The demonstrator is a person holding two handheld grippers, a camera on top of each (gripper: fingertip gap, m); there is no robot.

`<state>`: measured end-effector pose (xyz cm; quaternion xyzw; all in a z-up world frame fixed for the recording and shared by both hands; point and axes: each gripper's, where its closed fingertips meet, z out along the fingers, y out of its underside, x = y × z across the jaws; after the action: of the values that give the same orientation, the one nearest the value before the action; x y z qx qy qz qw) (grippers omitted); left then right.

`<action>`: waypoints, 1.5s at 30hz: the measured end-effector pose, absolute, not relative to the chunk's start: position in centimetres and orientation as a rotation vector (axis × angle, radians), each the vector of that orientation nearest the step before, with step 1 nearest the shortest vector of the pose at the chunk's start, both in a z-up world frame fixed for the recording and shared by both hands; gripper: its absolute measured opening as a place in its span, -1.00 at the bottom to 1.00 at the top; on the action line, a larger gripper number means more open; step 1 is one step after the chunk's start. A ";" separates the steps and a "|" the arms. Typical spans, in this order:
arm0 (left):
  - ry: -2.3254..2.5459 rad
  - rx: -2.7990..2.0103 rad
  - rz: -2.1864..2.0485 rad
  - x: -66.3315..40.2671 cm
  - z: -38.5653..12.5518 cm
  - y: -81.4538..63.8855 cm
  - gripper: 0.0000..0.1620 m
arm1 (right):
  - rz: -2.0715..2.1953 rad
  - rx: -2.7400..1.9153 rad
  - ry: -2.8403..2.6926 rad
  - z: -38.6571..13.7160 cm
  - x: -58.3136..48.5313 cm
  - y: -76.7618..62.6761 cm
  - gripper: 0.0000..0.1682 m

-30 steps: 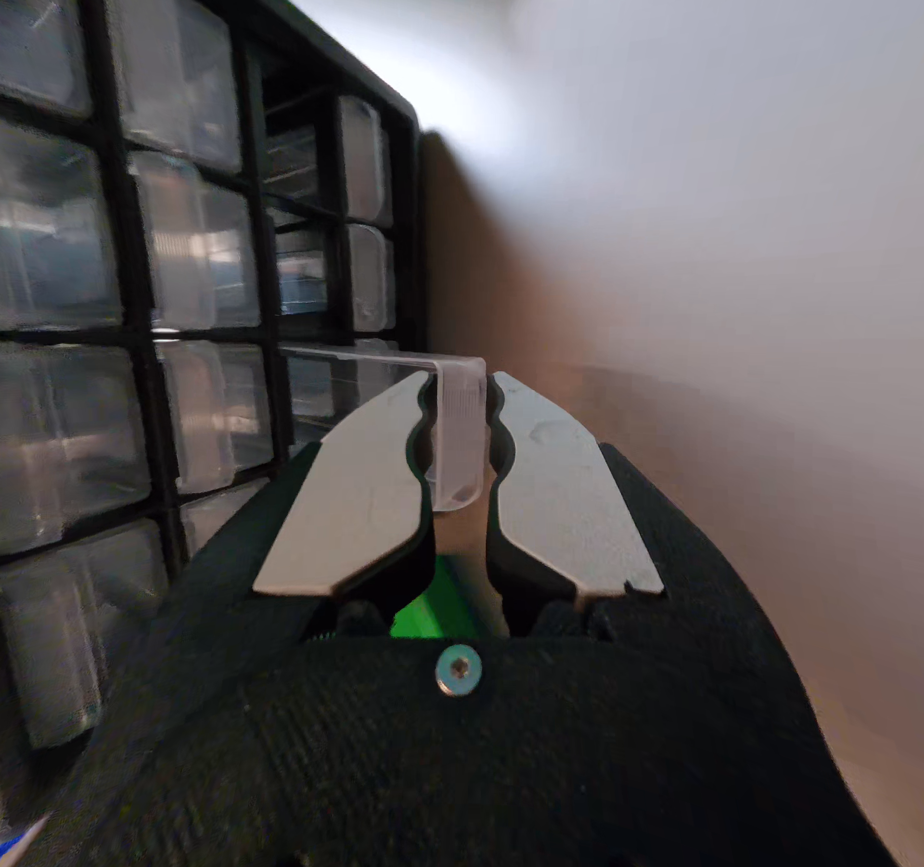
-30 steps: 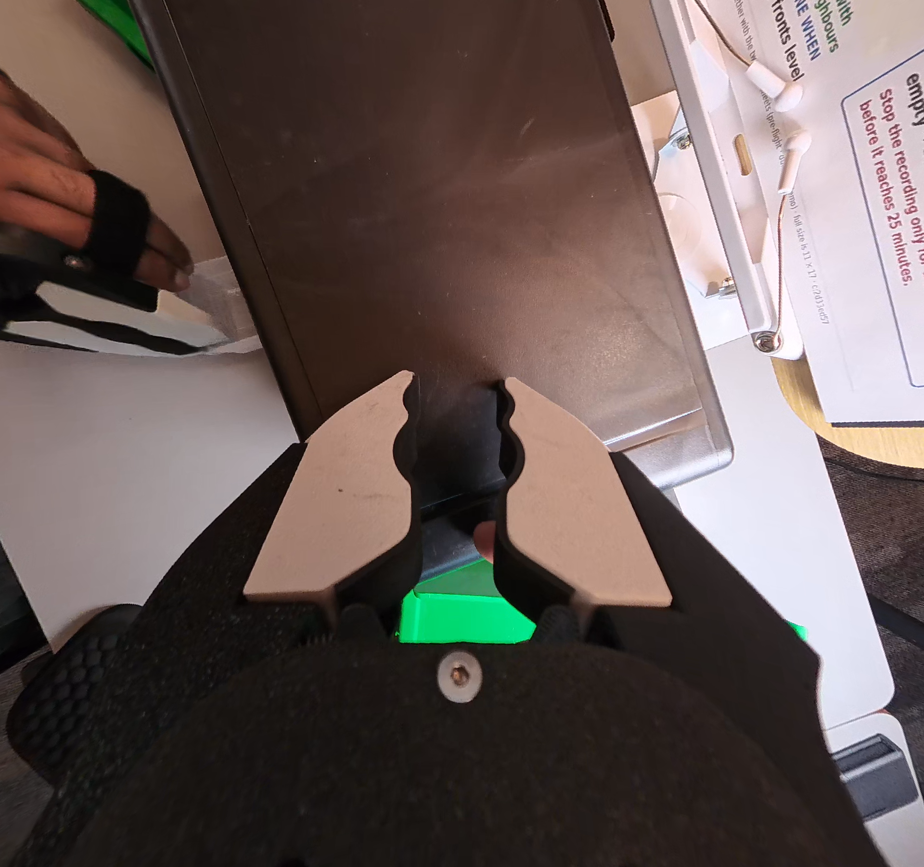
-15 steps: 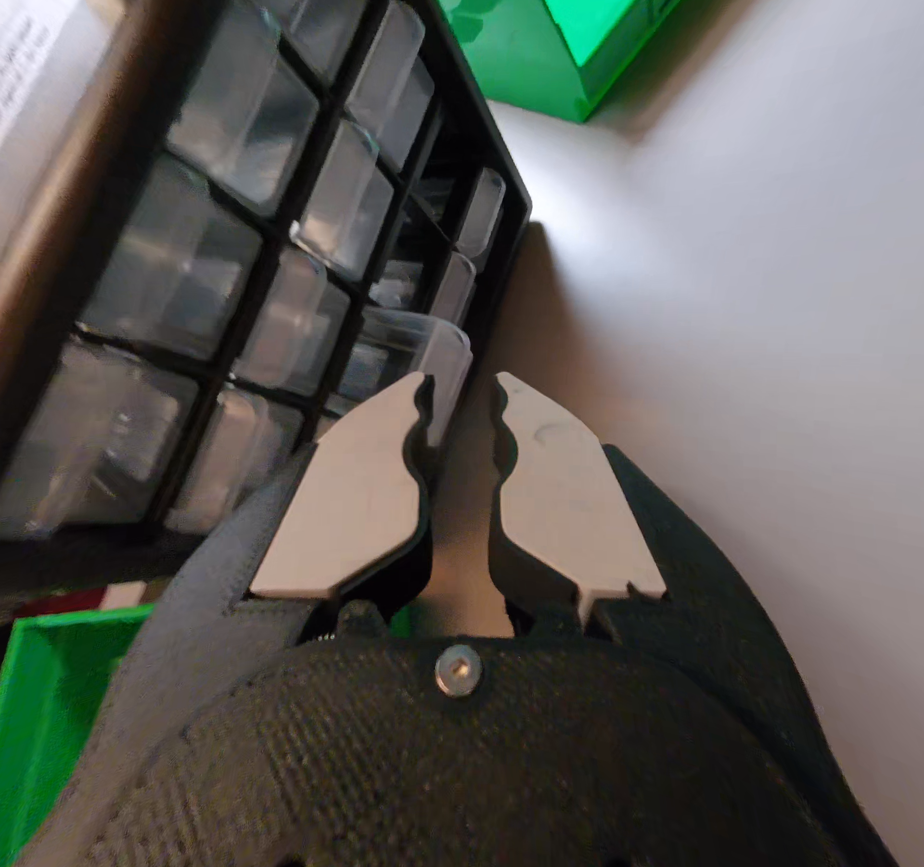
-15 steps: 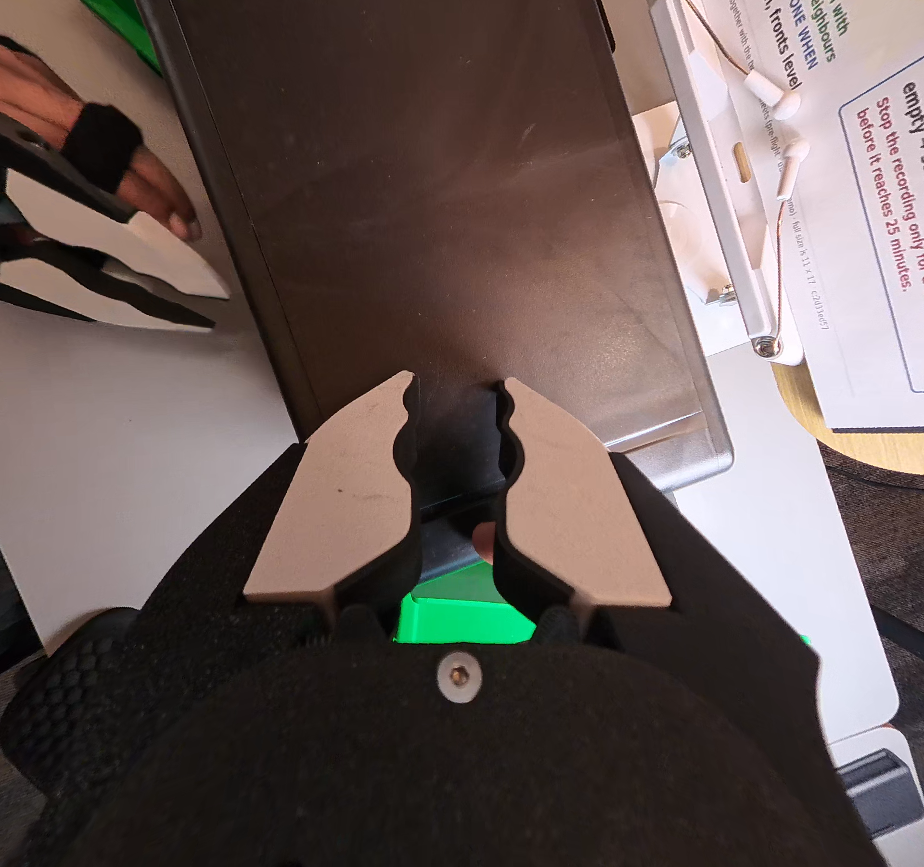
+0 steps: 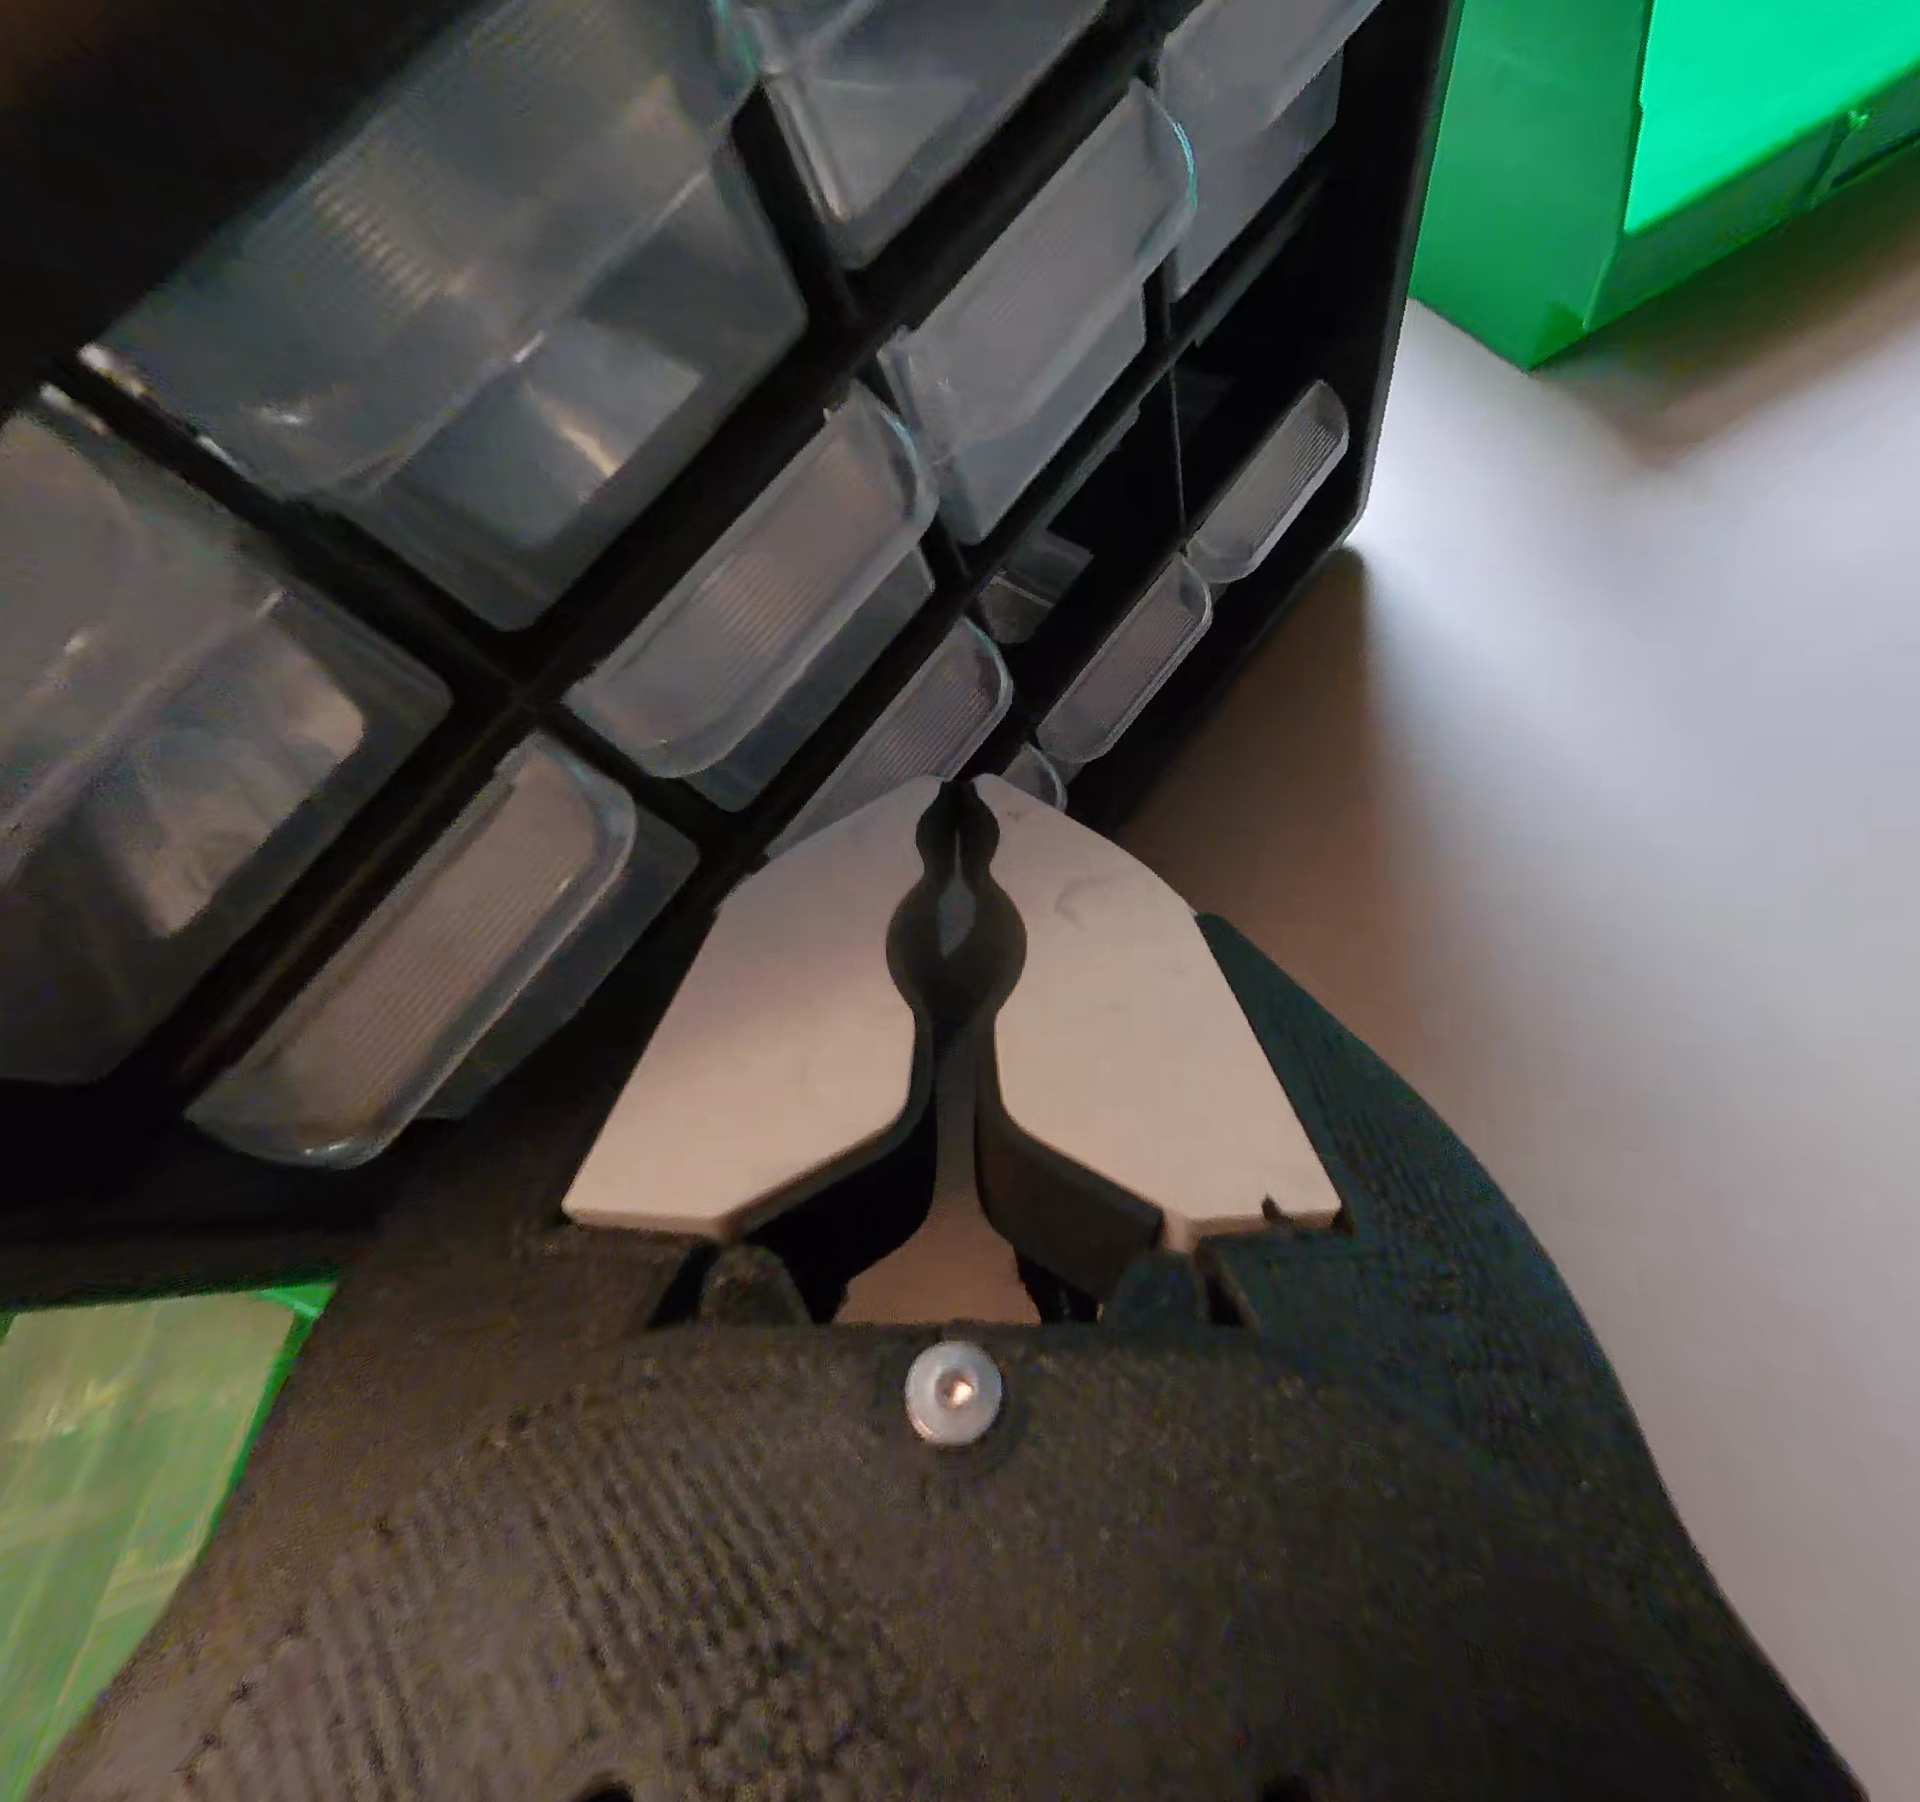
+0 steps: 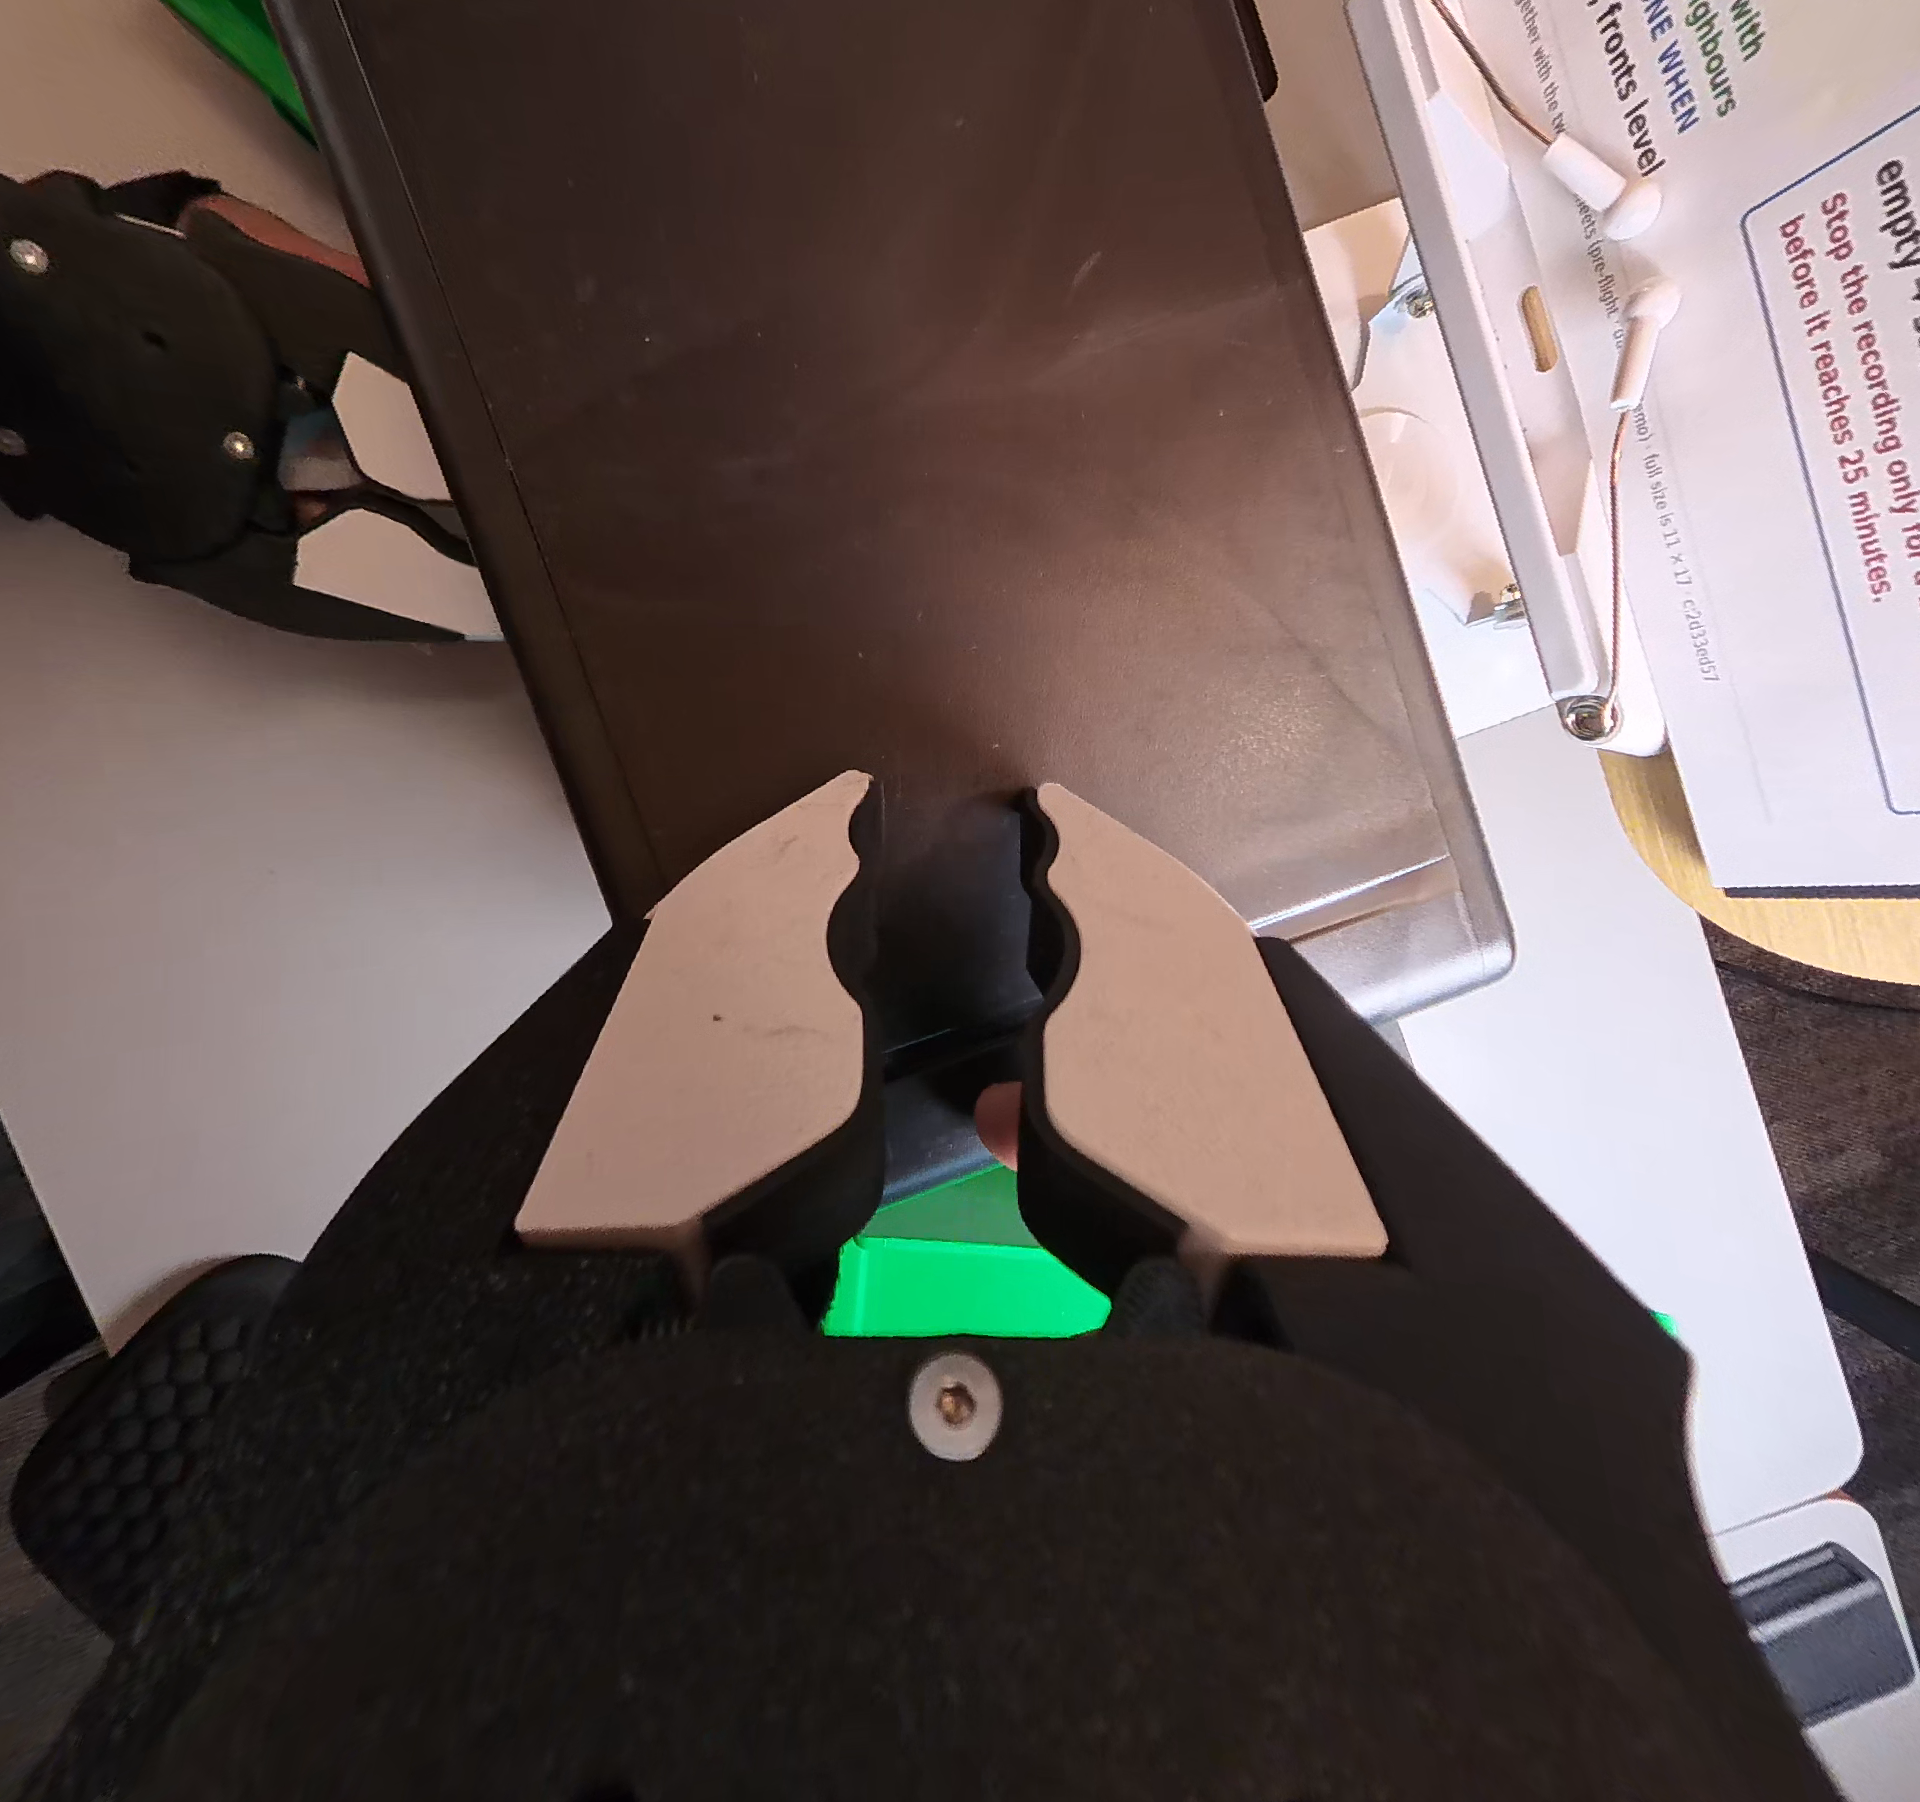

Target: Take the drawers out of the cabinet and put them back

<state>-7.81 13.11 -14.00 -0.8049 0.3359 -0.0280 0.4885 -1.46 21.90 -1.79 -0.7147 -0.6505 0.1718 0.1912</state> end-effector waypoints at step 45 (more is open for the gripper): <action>1.593 -2.830 0.214 -33.4 -20.9 6.2 -0.77 | 0.512 -1.982 -1.830 -1.8 -1.4 22.1 -0.75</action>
<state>-33.43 6.17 -20.86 -0.8682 0.4886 0.0657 -0.0566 -1.41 22.06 -1.77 -0.7078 -0.6534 0.1828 0.1967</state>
